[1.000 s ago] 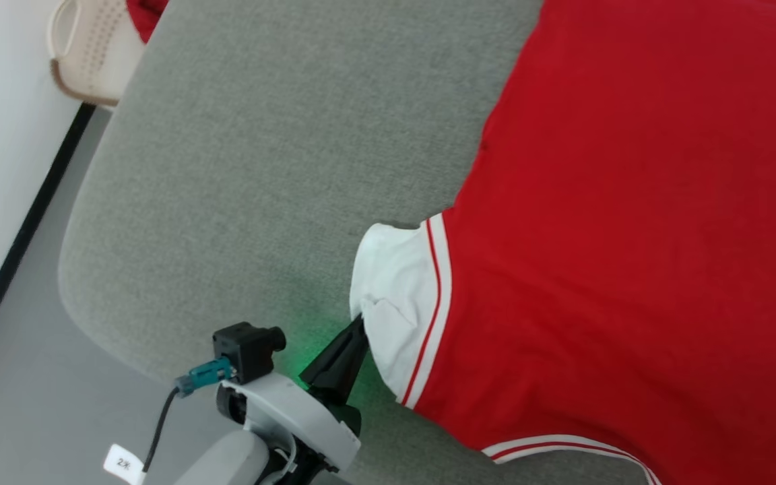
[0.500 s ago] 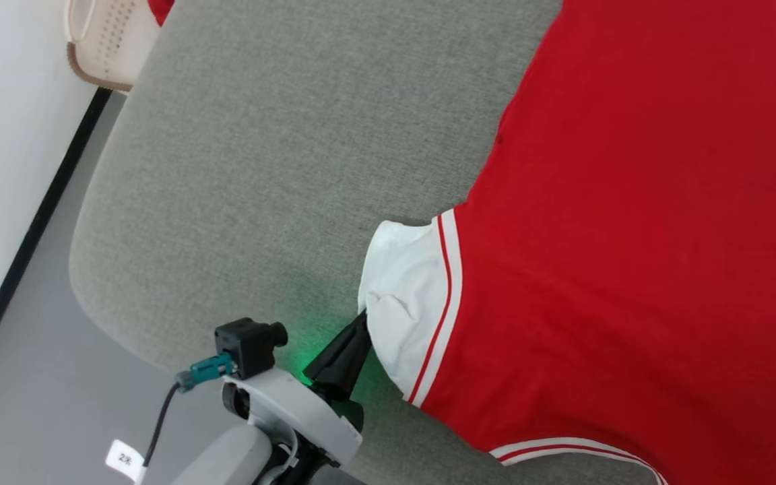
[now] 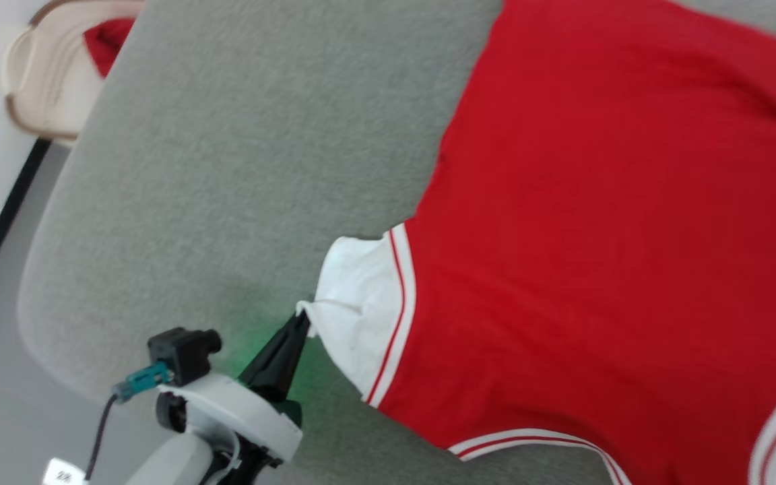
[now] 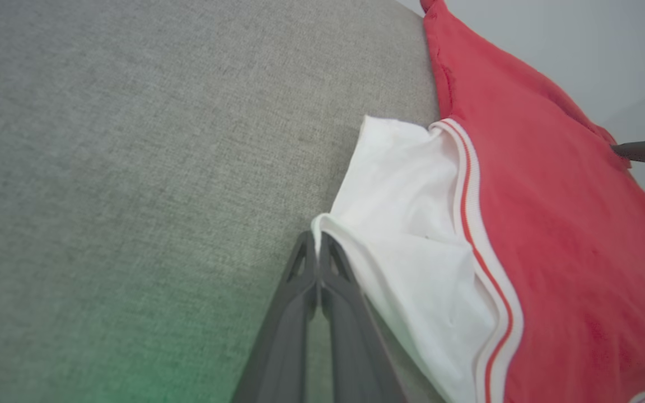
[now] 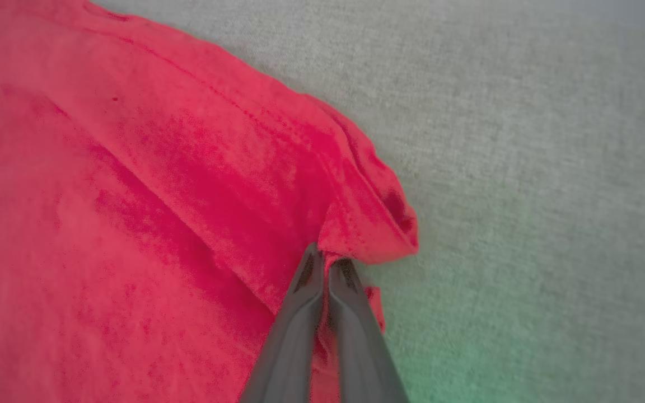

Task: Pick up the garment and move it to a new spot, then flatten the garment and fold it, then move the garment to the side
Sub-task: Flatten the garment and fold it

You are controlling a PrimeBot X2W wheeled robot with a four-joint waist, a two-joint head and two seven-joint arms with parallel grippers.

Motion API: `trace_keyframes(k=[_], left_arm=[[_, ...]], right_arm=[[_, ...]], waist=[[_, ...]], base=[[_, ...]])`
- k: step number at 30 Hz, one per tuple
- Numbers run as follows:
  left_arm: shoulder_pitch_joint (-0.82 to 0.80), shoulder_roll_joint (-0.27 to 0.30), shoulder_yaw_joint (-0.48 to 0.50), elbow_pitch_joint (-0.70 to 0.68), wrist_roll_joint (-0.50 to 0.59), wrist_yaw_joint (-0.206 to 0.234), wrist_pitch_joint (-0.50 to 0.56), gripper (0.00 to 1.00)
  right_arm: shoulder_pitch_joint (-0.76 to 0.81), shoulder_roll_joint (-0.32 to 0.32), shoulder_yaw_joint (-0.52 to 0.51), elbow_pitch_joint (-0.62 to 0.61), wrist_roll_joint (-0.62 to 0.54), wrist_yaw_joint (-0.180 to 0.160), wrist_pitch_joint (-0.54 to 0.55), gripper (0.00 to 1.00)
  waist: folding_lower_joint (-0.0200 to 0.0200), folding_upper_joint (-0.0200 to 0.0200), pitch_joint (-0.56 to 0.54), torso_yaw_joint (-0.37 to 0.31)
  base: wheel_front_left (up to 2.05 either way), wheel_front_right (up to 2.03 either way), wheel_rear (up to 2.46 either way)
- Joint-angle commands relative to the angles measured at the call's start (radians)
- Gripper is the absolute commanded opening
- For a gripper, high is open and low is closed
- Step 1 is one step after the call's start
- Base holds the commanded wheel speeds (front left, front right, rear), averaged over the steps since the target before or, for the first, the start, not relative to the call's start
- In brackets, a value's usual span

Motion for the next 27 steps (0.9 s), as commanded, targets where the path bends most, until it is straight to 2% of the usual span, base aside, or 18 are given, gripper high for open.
trace_keyframes(k=[1, 7, 15, 27], left_arm=[[0.020, 0.010, 0.016, -0.004, 0.009, 0.002, 0.000, 0.00], [0.068, 0.051, 0.058, -0.027, 0.006, 0.017, 0.000, 0.00], [0.138, 0.102, 0.096, -0.081, -0.011, 0.055, 0.003, 0.00], [0.208, 0.145, 0.117, -0.159, -0.029, 0.095, 0.013, 0.00]], right_arm=[[0.073, 0.000, 0.012, -0.032, 0.036, 0.000, -0.003, 0.00], [0.253, 0.010, 0.026, -0.198, 0.135, 0.000, -0.010, 0.00], [0.484, 0.038, 0.025, -0.423, 0.206, 0.000, -0.007, 0.00], [0.818, 0.153, -0.083, -0.601, 0.214, 0.000, -0.026, 0.00]], waist=[[0.0000, 0.0000, -0.067, -0.072], [0.0000, 0.0000, -0.124, -0.150], [0.0000, 0.0000, -0.182, -0.236], [0.0000, 0.0000, -0.231, -0.287]], base=[[0.00, 0.00, 0.00], [0.00, 0.00, 0.00], [0.00, 0.00, 0.00], [0.00, 0.00, 0.00]])
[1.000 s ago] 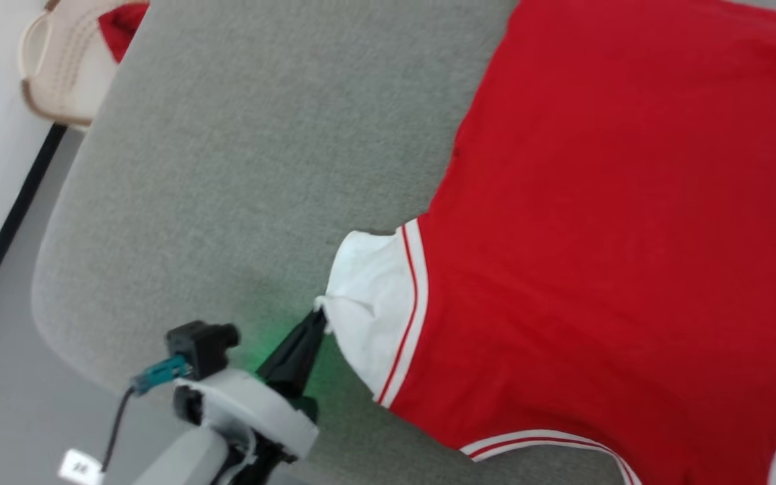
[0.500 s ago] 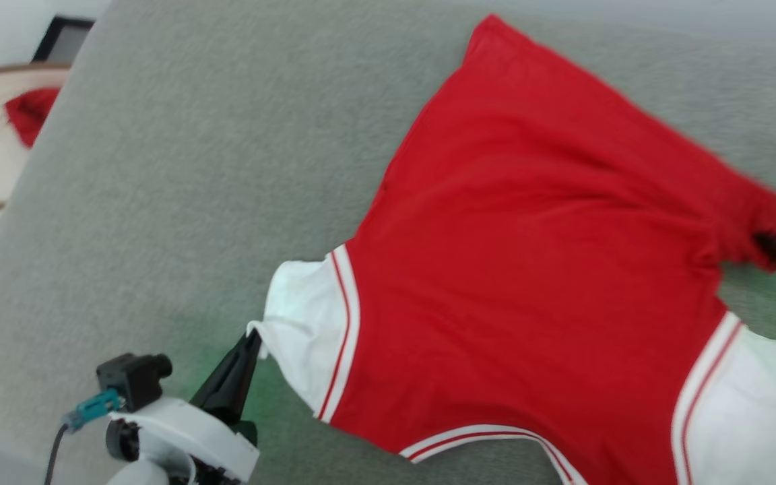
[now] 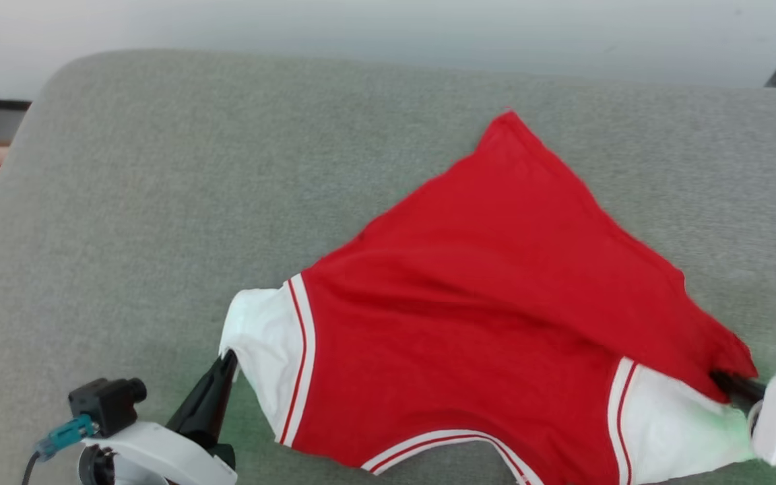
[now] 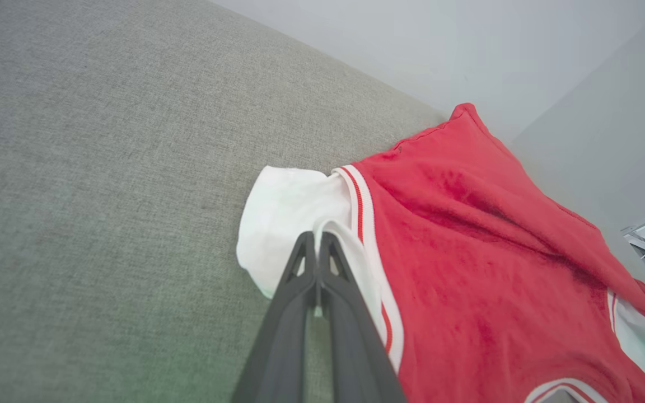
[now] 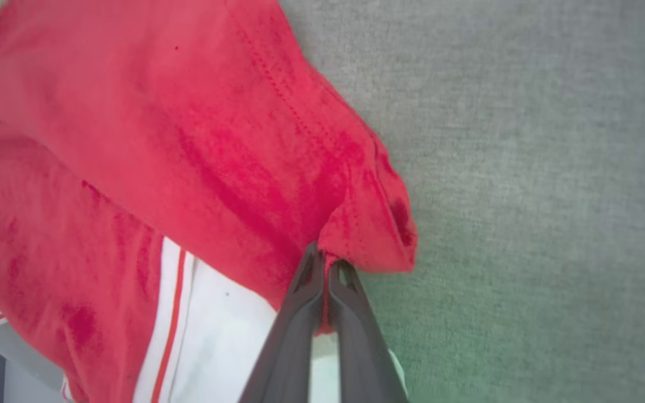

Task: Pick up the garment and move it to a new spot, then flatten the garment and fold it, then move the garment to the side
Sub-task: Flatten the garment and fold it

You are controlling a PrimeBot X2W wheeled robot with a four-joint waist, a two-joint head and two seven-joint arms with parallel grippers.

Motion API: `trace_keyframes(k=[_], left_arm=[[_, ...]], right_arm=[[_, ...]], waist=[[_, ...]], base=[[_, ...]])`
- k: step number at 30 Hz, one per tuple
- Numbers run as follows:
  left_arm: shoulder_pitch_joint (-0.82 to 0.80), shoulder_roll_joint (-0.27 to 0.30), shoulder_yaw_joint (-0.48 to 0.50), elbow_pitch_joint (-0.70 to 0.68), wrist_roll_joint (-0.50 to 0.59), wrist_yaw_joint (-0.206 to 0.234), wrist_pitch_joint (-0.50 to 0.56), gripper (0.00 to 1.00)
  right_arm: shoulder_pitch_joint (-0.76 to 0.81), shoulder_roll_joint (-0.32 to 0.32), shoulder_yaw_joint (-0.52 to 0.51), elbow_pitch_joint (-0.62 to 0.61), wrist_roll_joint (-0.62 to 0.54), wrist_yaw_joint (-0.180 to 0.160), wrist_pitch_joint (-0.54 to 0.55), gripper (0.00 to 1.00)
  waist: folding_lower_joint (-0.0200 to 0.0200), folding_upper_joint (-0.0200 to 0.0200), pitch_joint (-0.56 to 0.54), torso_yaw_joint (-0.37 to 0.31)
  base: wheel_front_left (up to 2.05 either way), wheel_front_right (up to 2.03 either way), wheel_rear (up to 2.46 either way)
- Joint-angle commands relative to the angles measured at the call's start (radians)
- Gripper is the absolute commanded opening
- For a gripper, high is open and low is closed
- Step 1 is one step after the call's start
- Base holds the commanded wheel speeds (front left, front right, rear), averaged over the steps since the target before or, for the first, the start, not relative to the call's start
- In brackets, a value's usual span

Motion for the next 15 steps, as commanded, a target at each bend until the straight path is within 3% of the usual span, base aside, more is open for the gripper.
trace_keyframes(k=[1, 10, 11, 12, 13, 14, 15], left_arm=[[0.016, 0.006, 0.004, -0.011, -0.005, 0.009, 0.002, 0.00], [0.038, 0.016, 0.007, -0.036, -0.014, 0.019, 0.005, 0.00], [0.038, 0.017, 0.007, -0.037, -0.016, 0.020, 0.006, 0.00], [0.038, 0.017, 0.007, -0.039, -0.016, 0.021, 0.006, 0.00], [0.037, 0.017, 0.007, -0.040, -0.016, 0.021, 0.007, 0.00], [0.037, 0.018, 0.007, -0.041, -0.017, 0.021, 0.008, 0.00], [0.037, 0.018, 0.007, -0.042, -0.018, 0.021, 0.008, 0.00]], right_arm=[[0.040, 0.017, -0.022, -0.012, -0.014, 0.000, -0.013, 0.00], [0.124, 0.074, -0.036, -0.001, -0.036, 0.000, -0.052, 0.00], [0.123, 0.076, -0.036, 0.002, -0.038, 0.000, -0.058, 0.36], [0.120, 0.079, -0.033, 0.004, -0.038, 0.000, -0.063, 0.50], [0.118, 0.076, -0.025, 0.001, -0.038, 0.000, -0.069, 0.86], [0.117, 0.070, -0.023, -0.004, -0.035, 0.000, -0.072, 1.00], [0.116, 0.065, -0.021, -0.011, -0.034, 0.000, -0.079, 1.00]], waist=[[0.0000, 0.0000, -0.020, -0.021], [0.0000, 0.0000, -0.027, -0.035], [0.0000, 0.0000, -0.026, -0.036], [0.0000, 0.0000, -0.025, -0.037], [0.0000, 0.0000, -0.024, -0.037], [0.0000, 0.0000, -0.023, -0.037], [0.0000, 0.0000, -0.023, -0.036]], base=[[0.00, 0.00, 0.00], [0.00, 0.00, 0.00], [0.00, 0.00, 0.00], [0.00, 0.00, 0.00], [0.00, 0.00, 0.00], [0.00, 0.00, 0.00], [0.00, 0.00, 0.00]])
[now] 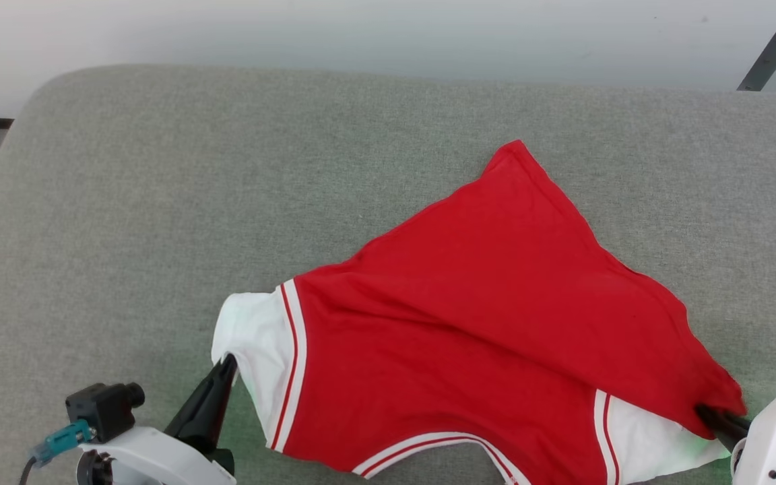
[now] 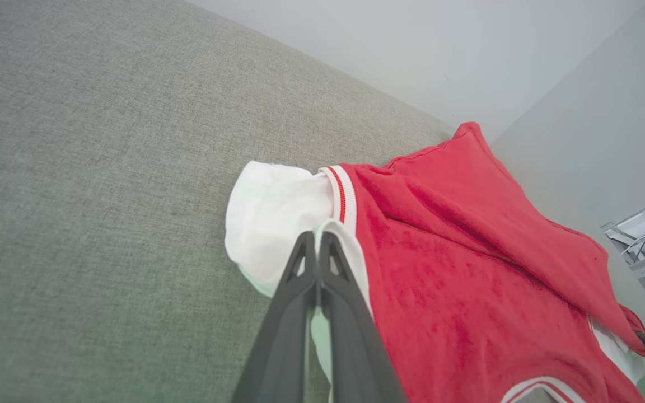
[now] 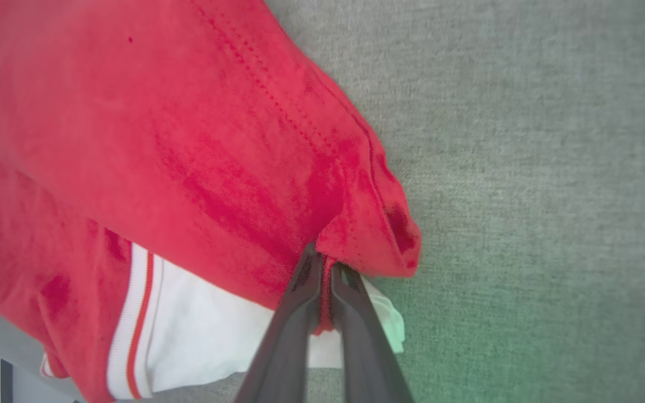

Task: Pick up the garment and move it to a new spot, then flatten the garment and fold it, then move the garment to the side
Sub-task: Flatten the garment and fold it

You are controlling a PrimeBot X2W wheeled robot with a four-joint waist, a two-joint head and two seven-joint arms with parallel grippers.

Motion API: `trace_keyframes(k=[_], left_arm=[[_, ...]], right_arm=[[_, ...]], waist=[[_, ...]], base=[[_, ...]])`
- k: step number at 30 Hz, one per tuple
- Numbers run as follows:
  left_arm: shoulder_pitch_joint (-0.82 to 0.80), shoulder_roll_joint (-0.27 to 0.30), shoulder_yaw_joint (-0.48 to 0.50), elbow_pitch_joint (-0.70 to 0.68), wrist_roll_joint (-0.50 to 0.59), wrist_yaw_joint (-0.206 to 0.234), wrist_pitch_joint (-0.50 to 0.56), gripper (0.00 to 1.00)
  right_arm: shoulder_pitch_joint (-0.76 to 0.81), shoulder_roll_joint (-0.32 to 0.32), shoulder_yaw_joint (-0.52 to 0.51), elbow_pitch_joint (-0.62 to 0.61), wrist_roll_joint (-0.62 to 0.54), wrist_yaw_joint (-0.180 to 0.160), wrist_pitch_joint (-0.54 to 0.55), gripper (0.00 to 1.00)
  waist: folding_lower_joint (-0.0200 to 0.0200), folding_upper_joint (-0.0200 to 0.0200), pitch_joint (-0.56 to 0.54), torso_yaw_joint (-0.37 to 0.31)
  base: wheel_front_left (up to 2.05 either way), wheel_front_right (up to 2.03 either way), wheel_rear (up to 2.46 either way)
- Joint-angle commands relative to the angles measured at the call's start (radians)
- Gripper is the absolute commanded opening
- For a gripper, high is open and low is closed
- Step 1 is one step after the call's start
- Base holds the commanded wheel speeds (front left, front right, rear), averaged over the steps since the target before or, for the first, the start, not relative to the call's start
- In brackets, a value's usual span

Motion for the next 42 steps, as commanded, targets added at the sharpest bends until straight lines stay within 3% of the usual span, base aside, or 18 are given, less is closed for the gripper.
trace_keyframes(k=[1, 10, 14, 18, 22, 33, 42], left_arm=[[0.007, 0.002, 0.001, -0.005, -0.006, 0.005, 0.001, 0.00], [0.004, -0.005, -0.005, -0.016, 0.001, 0.008, 0.000, 0.00], [-0.011, -0.014, -0.014, -0.017, 0.009, 0.003, 0.002, 0.00], [-0.033, -0.028, -0.028, -0.010, 0.016, -0.007, 0.005, 0.00], [-0.063, -0.047, -0.046, 0.004, 0.024, -0.021, 0.013, 0.00], [-0.169, -0.127, -0.112, 0.073, 0.048, -0.071, 0.020, 0.00], [-0.239, -0.195, -0.161, 0.139, 0.047, -0.099, 0.007, 0.00]], right_arm=[[0.006, -0.014, 0.009, -0.017, 0.002, 0.000, -0.008, 1.00], [-0.016, -0.091, 0.072, -0.200, 0.025, 0.000, -0.051, 1.00], [-0.078, -0.132, 0.103, -0.295, -0.005, 0.000, -0.084, 1.00], [-0.203, -0.173, 0.159, -0.298, -0.051, 0.000, -0.136, 1.00], [-0.349, -0.218, 0.252, -0.208, -0.073, 0.000, -0.158, 1.00], [-0.728, -0.289, 0.457, 0.234, 0.004, 0.000, -0.116, 1.00], [-0.900, -0.314, 0.570, 0.505, 0.062, 0.000, -0.026, 1.00]], waist=[[0.0000, 0.0000, 0.002, 0.001], [0.0000, 0.0000, 0.013, 0.016], [0.0000, 0.0000, 0.024, 0.035], [0.0000, 0.0000, 0.040, 0.061], [0.0000, 0.0000, 0.059, 0.096], [0.0000, 0.0000, 0.129, 0.226], [0.0000, 0.0000, 0.193, 0.319]], base=[[0.00, 0.00, 0.00], [0.00, 0.00, 0.00], [0.00, 0.00, 0.00], [0.00, 0.00, 0.00], [0.00, 0.00, 0.00], [0.00, 0.00, 0.00], [0.00, 0.00, 0.00]])
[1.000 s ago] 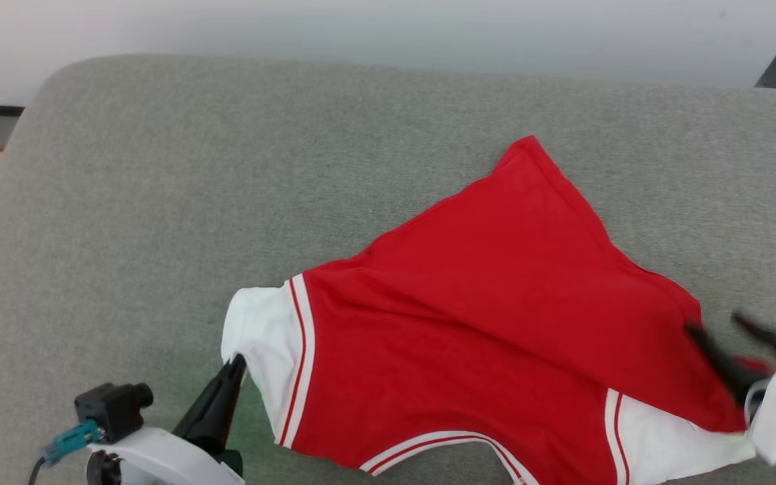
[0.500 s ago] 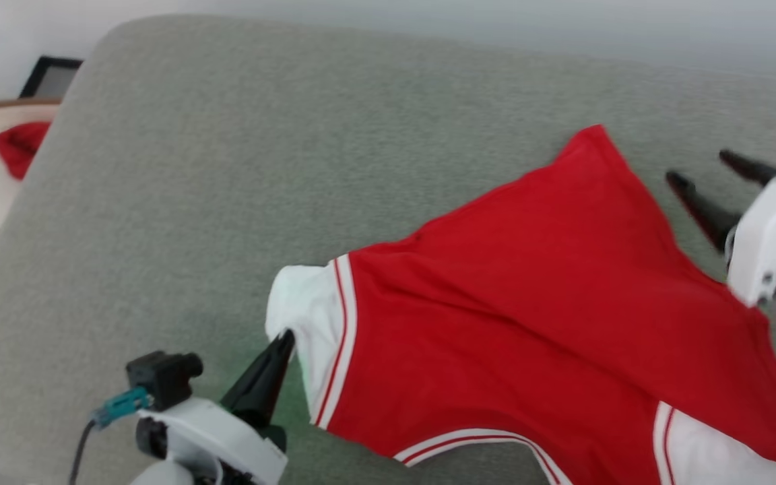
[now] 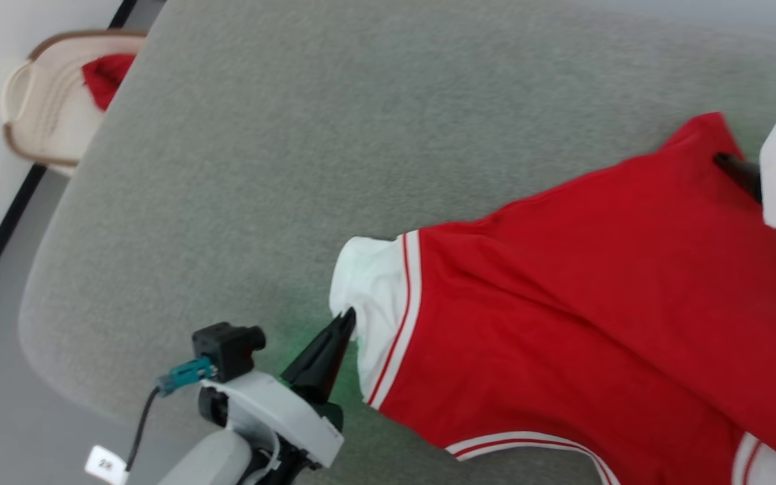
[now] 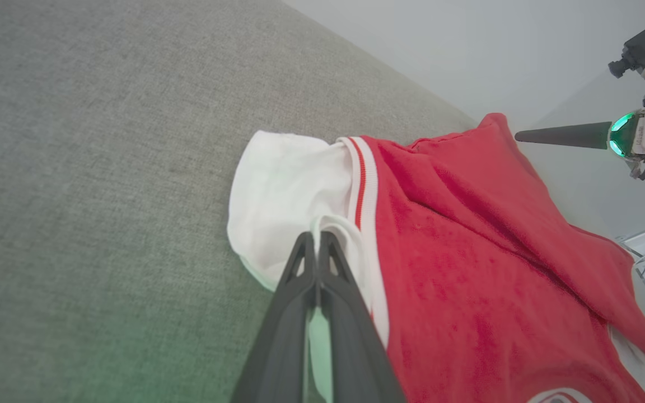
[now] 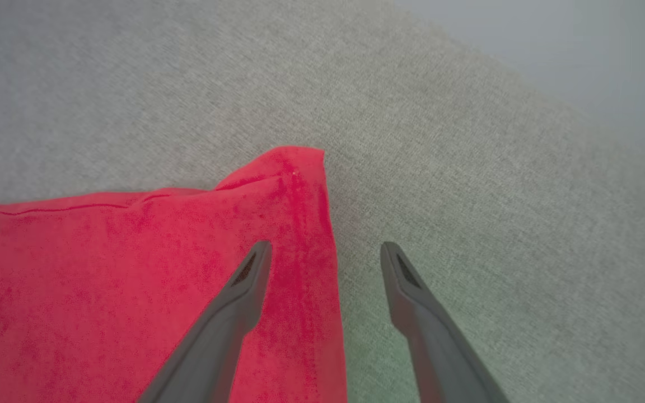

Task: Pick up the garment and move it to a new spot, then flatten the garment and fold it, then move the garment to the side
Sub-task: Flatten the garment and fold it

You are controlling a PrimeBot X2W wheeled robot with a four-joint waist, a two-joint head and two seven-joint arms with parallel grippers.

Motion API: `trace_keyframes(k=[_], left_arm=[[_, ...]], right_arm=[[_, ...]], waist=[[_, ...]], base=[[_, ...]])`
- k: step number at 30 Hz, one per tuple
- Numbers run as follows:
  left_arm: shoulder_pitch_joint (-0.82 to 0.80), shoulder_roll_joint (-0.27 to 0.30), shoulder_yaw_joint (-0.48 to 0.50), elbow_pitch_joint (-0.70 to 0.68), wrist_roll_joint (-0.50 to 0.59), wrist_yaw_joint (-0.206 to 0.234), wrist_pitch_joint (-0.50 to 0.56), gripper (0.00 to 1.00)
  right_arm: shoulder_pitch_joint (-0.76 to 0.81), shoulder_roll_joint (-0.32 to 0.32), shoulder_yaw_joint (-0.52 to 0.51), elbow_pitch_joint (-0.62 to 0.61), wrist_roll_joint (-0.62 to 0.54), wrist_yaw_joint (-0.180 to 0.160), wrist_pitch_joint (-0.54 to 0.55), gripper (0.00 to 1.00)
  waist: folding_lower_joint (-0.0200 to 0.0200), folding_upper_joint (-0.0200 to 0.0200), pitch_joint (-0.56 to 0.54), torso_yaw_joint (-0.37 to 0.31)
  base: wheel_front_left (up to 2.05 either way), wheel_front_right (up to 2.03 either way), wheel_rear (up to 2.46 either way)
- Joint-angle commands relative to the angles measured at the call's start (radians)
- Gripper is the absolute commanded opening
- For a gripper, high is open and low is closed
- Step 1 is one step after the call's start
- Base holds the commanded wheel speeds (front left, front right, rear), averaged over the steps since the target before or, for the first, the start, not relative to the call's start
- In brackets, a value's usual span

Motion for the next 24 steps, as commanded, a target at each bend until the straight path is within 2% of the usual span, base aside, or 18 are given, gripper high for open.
trace_keyframes(k=[1, 9, 10, 11, 12, 18, 24], left_arm=[[-0.019, -0.014, -0.010, 0.010, 0.001, -0.008, -0.008, 0.00], [-0.058, -0.043, -0.048, 0.055, -0.015, -0.014, -0.021, 0.00], [-0.061, -0.044, -0.053, 0.056, -0.018, -0.014, -0.021, 0.00], [-0.063, -0.042, -0.058, 0.057, -0.020, -0.014, -0.023, 0.00], [-0.066, -0.041, -0.062, 0.057, -0.026, -0.014, -0.022, 0.00], [-0.074, -0.024, -0.075, 0.063, -0.046, -0.014, -0.027, 0.00], [-0.086, 0.012, -0.065, 0.060, -0.060, -0.014, -0.030, 0.00]], right_arm=[[-0.025, 0.000, 0.004, 0.043, 0.019, 0.000, 0.014, 1.00], [-0.064, 0.041, 0.069, 0.212, 0.028, 0.001, 0.095, 1.00], [-0.061, 0.046, 0.081, 0.226, 0.030, 0.001, 0.108, 0.89], [-0.057, 0.049, 0.094, 0.240, 0.032, 0.001, 0.121, 0.21], [-0.053, 0.053, 0.103, 0.250, 0.039, 0.001, 0.132, 0.00], [-0.093, 0.042, 0.106, 0.283, 0.049, 0.000, 0.126, 0.00], [-0.154, 0.054, 0.101, 0.266, 0.076, 0.000, 0.089, 0.00]], waist=[[0.0000, -0.0001, 0.050, 0.057], [0.0000, -0.0001, 0.076, 0.103], [0.0000, -0.0001, 0.076, 0.104], [0.0000, -0.0001, 0.076, 0.105], [0.0000, -0.0001, 0.076, 0.106], [0.0000, -0.0001, 0.070, 0.092], [0.0000, -0.0001, 0.042, 0.051]], base=[[0.00, 0.00, 0.00], [0.00, 0.00, 0.00], [0.00, 0.00, 0.00], [0.00, 0.00, 0.00], [0.00, 0.00, 0.00], [0.00, 0.00, 0.00], [0.00, 0.00, 0.00]])
